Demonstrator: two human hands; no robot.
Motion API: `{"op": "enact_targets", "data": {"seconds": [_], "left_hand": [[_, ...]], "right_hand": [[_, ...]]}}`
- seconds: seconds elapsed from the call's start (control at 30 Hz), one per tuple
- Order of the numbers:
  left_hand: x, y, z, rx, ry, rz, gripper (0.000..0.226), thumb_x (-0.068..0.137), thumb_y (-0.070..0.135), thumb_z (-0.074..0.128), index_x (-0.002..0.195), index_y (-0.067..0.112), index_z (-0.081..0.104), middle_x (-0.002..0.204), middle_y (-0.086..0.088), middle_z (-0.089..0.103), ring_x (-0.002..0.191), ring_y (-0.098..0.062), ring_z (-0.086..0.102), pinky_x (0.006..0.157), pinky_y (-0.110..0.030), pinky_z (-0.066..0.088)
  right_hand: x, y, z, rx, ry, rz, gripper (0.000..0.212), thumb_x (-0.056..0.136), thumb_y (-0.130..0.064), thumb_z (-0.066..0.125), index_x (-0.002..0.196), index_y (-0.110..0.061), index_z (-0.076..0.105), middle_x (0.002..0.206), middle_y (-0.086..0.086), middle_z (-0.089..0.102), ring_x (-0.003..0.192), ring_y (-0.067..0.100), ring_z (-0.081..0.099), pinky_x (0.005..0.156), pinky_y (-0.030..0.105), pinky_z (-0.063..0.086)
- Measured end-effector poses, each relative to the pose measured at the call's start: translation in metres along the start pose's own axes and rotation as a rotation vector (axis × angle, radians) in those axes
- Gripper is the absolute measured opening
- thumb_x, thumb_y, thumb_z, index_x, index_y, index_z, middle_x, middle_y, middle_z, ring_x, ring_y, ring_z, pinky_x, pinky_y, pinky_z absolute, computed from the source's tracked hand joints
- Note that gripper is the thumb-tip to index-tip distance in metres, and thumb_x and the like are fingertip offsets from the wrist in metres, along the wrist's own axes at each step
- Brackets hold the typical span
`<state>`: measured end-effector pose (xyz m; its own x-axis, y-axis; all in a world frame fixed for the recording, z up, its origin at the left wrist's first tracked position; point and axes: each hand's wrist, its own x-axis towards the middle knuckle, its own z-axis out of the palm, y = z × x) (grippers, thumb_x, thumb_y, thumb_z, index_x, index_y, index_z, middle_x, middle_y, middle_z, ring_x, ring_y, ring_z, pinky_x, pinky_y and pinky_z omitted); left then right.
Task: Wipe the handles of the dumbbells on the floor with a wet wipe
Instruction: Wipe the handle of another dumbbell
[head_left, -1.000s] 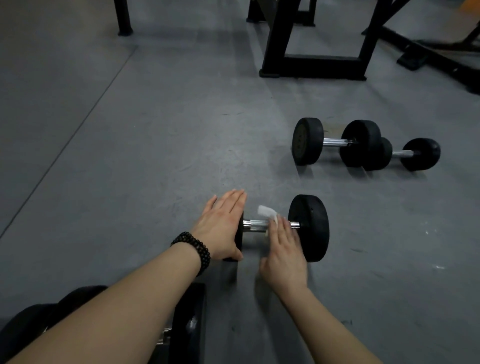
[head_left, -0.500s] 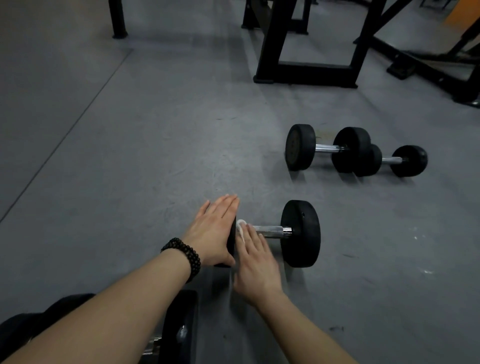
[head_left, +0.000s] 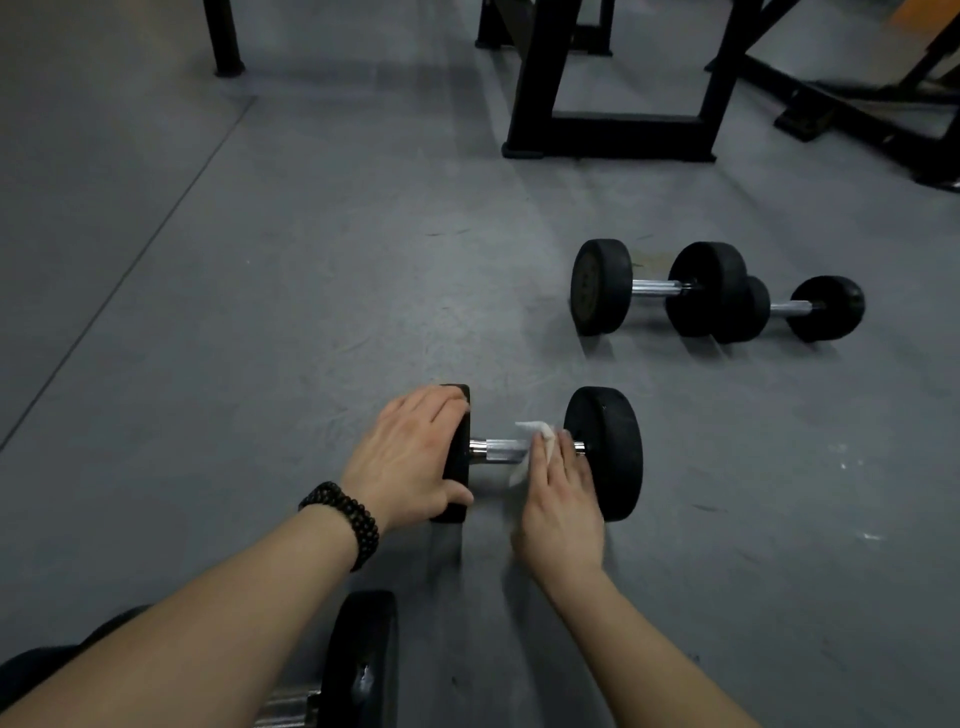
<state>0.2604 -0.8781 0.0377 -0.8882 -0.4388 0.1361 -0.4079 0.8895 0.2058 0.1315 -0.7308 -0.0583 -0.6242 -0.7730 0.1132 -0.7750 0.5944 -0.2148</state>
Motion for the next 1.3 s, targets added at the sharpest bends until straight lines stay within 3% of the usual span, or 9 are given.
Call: {"op": "enact_targets", "data": {"seconds": [0.17, 0.3, 0.5, 0.6, 0.7, 0.83, 1.0, 1.13, 1.3], "left_hand": [[0.0, 0.004, 0.018, -0.016, -0.014, -0.066, 0.112, 0.075, 0.06, 0.07, 0.157, 0.012, 0.01, 0.165, -0.002, 0.007, 0.151, -0.014, 0.003, 0.123, -0.036, 0.005], [0.016, -0.001, 0.022, 0.062, -0.158, -0.106, 0.151, 0.051, 0.075, 0.078, 0.155, 0.013, -0.012, 0.164, 0.001, -0.013, 0.15, -0.015, -0.015, 0.123, -0.043, -0.002], [0.023, -0.003, 0.025, 0.015, -0.122, -0.116, 0.138, 0.061, 0.057, 0.081, 0.155, 0.014, -0.009, 0.164, -0.001, -0.008, 0.15, -0.015, -0.011, 0.122, -0.038, -0.005], [0.027, -0.005, 0.023, 0.039, -0.161, -0.121, 0.145, 0.055, 0.054, 0.088, 0.156, 0.014, -0.009, 0.164, 0.0, -0.008, 0.151, -0.016, -0.01, 0.123, -0.04, -0.002], [0.028, -0.003, 0.02, 0.055, -0.189, -0.134, 0.147, 0.053, 0.053, 0.089, 0.155, 0.014, -0.009, 0.164, 0.0, -0.008, 0.151, -0.017, -0.009, 0.123, -0.042, 0.0], [0.033, -0.006, 0.02, 0.031, -0.188, -0.146, 0.143, 0.056, 0.052, 0.086, 0.155, 0.013, -0.009, 0.164, -0.001, -0.008, 0.151, -0.016, -0.009, 0.123, -0.04, 0.0], [0.037, -0.009, 0.018, 0.025, -0.187, -0.14, 0.147, 0.052, 0.052, 0.09, 0.156, 0.012, -0.007, 0.164, -0.001, -0.006, 0.151, -0.017, -0.006, 0.123, -0.039, 0.001], [0.033, -0.006, 0.02, 0.014, -0.193, -0.143, 0.146, 0.055, 0.051, 0.089, 0.156, 0.014, -0.009, 0.164, 0.0, -0.008, 0.151, -0.017, -0.009, 0.124, -0.041, 0.002], [0.035, -0.006, 0.019, 0.017, -0.185, -0.147, 0.146, 0.054, 0.05, 0.09, 0.156, 0.013, -0.008, 0.164, -0.001, -0.008, 0.151, -0.017, -0.009, 0.124, -0.041, 0.003]], "right_hand": [[0.005, -0.045, 0.011, 0.083, -0.018, -0.231, 0.086, 0.085, -0.023, 0.053, 0.157, -0.007, 0.008, 0.164, 0.006, 0.0, 0.151, 0.022, -0.005, 0.123, 0.035, 0.0], [0.013, -0.011, 0.003, -0.022, -0.034, 0.015, 0.097, 0.084, -0.026, 0.063, 0.156, -0.005, 0.002, 0.164, 0.013, 0.002, 0.151, 0.026, -0.001, 0.12, 0.037, -0.003], [0.016, -0.049, 0.007, 0.098, -0.077, -0.2, 0.099, 0.082, -0.023, 0.059, 0.157, -0.011, -0.004, 0.164, 0.004, -0.01, 0.15, 0.019, -0.013, 0.123, 0.038, 0.002], [0.022, -0.021, 0.005, 0.023, -0.019, -0.067, 0.097, 0.076, -0.013, 0.062, 0.156, -0.009, 0.006, 0.164, 0.012, 0.012, 0.151, 0.025, 0.005, 0.121, 0.044, 0.019], [0.021, -0.018, 0.001, 0.033, -0.04, 0.124, 0.097, 0.081, -0.017, 0.06, 0.155, -0.003, -0.001, 0.164, 0.015, 0.004, 0.152, 0.028, -0.002, 0.123, 0.039, 0.003], [0.025, -0.054, 0.002, 0.1, -0.083, -0.146, 0.098, 0.084, -0.023, 0.057, 0.156, -0.01, -0.007, 0.163, 0.002, -0.015, 0.149, 0.019, -0.017, 0.123, 0.037, -0.004], [0.031, -0.019, 0.003, 0.026, 0.049, 0.154, 0.098, 0.07, -0.016, 0.066, 0.154, -0.002, 0.018, 0.161, 0.015, 0.021, 0.15, 0.028, 0.015, 0.12, 0.04, 0.013], [0.027, -0.043, 0.009, 0.016, -0.078, -0.141, 0.091, 0.086, -0.029, 0.054, 0.156, -0.005, 0.0, 0.164, 0.011, -0.006, 0.15, 0.024, -0.011, 0.12, 0.037, -0.006], [0.028, -0.027, 0.006, -0.056, -0.01, -0.111, 0.081, 0.076, -0.024, 0.06, 0.151, -0.009, 0.036, 0.159, 0.015, 0.028, 0.149, 0.029, 0.02, 0.121, 0.041, 0.015]]}}
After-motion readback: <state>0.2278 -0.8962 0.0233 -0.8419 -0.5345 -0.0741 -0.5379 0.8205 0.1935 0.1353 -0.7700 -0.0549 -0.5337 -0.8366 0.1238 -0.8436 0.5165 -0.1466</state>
